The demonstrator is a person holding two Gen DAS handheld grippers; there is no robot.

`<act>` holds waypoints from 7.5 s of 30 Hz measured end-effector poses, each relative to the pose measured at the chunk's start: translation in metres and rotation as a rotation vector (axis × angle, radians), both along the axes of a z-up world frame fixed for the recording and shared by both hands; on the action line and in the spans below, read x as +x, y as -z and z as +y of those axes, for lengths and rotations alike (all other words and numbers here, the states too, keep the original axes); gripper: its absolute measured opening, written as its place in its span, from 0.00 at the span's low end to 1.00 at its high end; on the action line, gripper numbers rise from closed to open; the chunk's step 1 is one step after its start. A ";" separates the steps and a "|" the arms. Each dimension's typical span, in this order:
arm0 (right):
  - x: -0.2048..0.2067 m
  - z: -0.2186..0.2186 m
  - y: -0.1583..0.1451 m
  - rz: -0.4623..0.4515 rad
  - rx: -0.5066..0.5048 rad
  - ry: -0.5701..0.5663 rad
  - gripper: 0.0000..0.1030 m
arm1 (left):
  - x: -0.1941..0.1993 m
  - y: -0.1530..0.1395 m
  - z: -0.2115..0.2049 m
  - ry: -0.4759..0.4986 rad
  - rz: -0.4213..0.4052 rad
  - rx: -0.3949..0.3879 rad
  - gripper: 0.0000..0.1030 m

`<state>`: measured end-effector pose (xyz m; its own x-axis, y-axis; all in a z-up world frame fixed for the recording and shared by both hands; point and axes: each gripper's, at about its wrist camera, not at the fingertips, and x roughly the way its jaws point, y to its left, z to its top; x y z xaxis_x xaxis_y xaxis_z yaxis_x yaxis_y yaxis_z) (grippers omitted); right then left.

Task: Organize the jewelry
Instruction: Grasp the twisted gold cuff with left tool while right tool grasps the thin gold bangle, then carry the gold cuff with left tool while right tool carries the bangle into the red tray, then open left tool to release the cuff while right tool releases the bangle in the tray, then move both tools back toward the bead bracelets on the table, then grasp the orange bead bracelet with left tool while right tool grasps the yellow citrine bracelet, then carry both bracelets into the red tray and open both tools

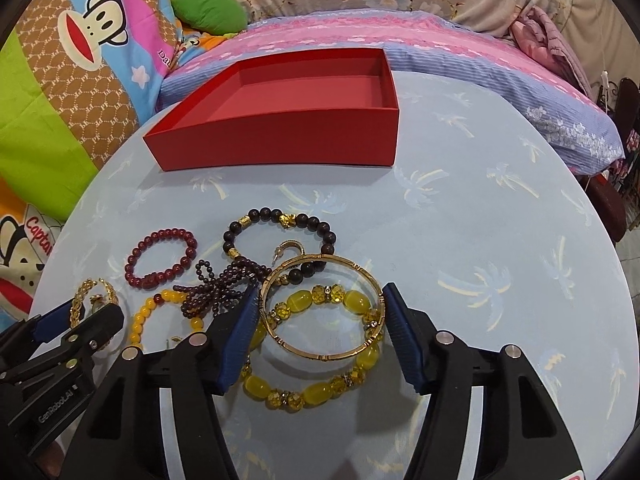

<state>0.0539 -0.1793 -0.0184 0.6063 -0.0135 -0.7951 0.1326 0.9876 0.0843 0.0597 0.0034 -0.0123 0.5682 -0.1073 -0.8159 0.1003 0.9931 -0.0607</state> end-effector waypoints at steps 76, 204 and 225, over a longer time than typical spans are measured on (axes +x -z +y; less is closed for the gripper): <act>0.145 -0.044 -0.085 -0.094 0.047 -0.107 0.68 | 0.183 -0.081 -0.050 0.141 -0.134 -0.041 0.64; 0.129 -0.048 -0.131 -0.174 0.066 -0.070 0.09 | 0.148 -0.138 -0.070 0.323 -0.150 -0.232 0.07; 0.236 -0.060 -0.040 -0.004 0.088 -0.026 0.09 | 0.263 -0.026 -0.073 0.219 0.015 -0.151 0.07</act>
<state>0.2896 -0.2394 0.0219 0.6091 0.0723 -0.7898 0.1060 0.9795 0.1713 0.3228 -0.0699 0.0138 0.5058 -0.3477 -0.7895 0.3102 0.9273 -0.2097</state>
